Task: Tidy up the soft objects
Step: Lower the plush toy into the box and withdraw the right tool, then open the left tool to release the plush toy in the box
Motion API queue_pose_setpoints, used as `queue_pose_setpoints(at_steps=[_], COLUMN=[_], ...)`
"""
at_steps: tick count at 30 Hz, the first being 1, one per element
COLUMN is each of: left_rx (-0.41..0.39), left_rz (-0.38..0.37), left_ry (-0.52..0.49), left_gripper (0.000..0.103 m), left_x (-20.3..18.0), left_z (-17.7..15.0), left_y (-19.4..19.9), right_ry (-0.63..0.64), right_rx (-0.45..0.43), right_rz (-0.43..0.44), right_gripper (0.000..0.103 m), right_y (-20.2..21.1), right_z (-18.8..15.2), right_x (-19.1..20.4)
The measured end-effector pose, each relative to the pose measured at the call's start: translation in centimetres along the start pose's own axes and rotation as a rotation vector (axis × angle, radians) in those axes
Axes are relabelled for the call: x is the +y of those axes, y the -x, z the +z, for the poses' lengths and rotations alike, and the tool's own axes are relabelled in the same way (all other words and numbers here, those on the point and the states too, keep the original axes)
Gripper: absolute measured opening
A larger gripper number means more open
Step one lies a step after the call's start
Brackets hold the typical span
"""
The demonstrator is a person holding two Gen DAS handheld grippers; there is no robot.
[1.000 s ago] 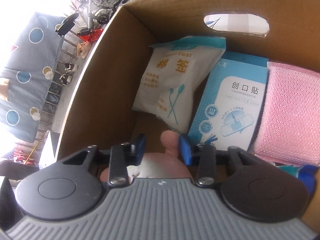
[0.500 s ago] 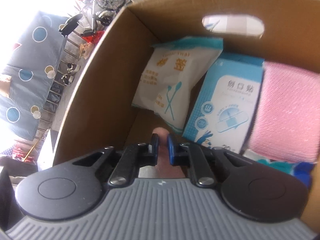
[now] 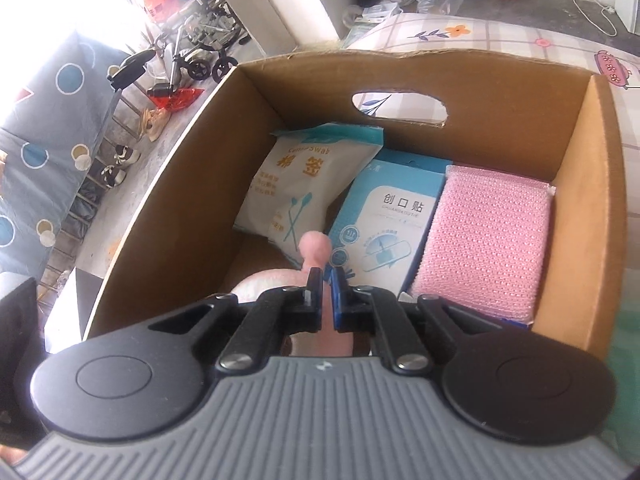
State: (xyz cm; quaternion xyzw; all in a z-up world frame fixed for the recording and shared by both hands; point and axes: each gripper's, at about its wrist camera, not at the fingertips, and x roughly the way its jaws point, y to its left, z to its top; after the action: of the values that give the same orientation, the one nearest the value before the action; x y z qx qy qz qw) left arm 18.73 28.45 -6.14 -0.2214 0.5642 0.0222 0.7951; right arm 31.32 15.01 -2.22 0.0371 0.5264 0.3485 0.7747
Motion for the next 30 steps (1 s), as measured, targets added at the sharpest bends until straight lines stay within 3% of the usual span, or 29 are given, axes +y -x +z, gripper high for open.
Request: queue_pose_setpoints(at_steps=[3, 10, 15, 19, 24, 30], left_rx=[0.014, -0.012, -0.067, -0.157, -0.244, -0.270], left_rz=[-0.017, 0.014, 0.002, -0.006, -0.077, -0.204], left_ry=[0.032, 0.012, 0.004, -0.004, -0.088, -0.262], left_gripper=[0.071, 0.083, 0.084, 0.084, 0.084, 0.084], left_x=[0.1, -0.5, -1.0, -2.1, -6.5, -15.5], left_z=[0.1, -0.3, -1.1, -2.5, -4.2, -6.4], left_y=[-0.3, 1.5, 4.1, 6.6, 8.1, 7.4], right_ry=[-0.022, -0.043, -0.066, -0.080, -0.083, -0.128], right_rx=[-0.003, -0.046, -0.096, -0.160, -0.285, -0.424], right_rz=[0.010, 0.048, 0.087, 0.133, 0.163, 0.086], right_gripper=[0.006, 0.010, 0.014, 0.020, 0.030, 0.035], right_y=[0.3, 2.6, 5.0, 8.0, 13.5, 20.9], right_z=[-0.1, -0.3, -0.6, -1.6, -4.4, -9.3], right_x=[-0.4, -0.8, -1.4, -2.1, -3.7, -8.7])
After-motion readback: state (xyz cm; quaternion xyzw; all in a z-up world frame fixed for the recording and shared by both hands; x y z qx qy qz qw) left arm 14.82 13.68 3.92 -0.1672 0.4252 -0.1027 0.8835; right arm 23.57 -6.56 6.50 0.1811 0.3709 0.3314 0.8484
